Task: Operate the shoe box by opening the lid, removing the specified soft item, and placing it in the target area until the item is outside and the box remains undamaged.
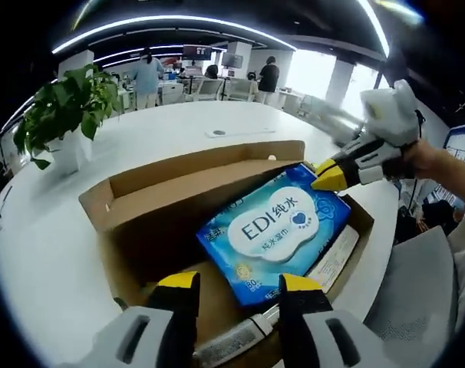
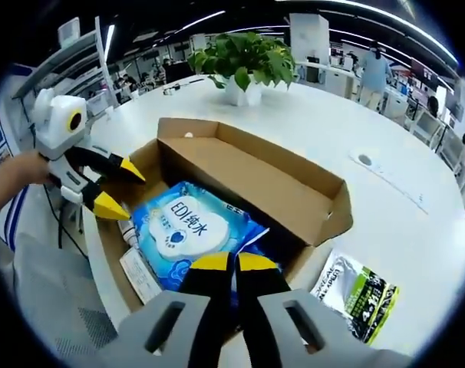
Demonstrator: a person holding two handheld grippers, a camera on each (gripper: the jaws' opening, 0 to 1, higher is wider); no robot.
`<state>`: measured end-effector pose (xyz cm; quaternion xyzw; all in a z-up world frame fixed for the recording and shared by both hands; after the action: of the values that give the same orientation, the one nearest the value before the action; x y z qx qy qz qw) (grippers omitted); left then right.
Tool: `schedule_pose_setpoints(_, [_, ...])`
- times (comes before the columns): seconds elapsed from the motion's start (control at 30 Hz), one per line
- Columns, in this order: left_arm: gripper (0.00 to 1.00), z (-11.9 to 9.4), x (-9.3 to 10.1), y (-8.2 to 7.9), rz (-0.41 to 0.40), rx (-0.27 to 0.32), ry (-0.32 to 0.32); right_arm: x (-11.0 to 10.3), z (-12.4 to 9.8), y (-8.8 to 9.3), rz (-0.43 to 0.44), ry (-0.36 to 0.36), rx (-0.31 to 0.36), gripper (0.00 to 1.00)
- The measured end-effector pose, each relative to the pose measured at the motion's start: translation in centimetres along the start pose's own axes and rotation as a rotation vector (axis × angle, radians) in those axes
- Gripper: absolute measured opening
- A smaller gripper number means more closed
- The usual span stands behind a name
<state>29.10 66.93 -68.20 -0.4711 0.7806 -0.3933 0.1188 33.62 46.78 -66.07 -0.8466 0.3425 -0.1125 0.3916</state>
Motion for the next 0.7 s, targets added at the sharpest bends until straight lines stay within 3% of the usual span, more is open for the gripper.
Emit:
schedule_pose_setpoints(0.13, [0.34,0.6,0.0,0.1,-0.036,0.002,0.013,0.1,0.0,0.1,-0.02,0.002,-0.001,0.0])
schedule_pose_setpoints(0.53, [0.29,2.0,-0.4,1.3,-0.134,-0.08,0.046,0.1,0.0,0.2,0.027,-0.012,0.015,0.0])
schedule_pose_setpoints(0.7, [0.24,2.4,0.0,1.4,-0.224,-0.101,0.093,0.1,0.0,0.2,0.042,-0.017,0.02,0.0])
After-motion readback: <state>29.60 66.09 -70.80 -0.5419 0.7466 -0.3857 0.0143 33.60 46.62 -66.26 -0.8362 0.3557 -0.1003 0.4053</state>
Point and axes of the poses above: the point that each gripper's makers call its tool centre point, and the gripper's own axes: z roughly forward along the fingers, x roughly to its right, y roughly out of its underside, the point moved 6 cm from there along -z, roughly backward along the fingers, and after that the axes turned 3 degrees about x, right-handed, at the moved point
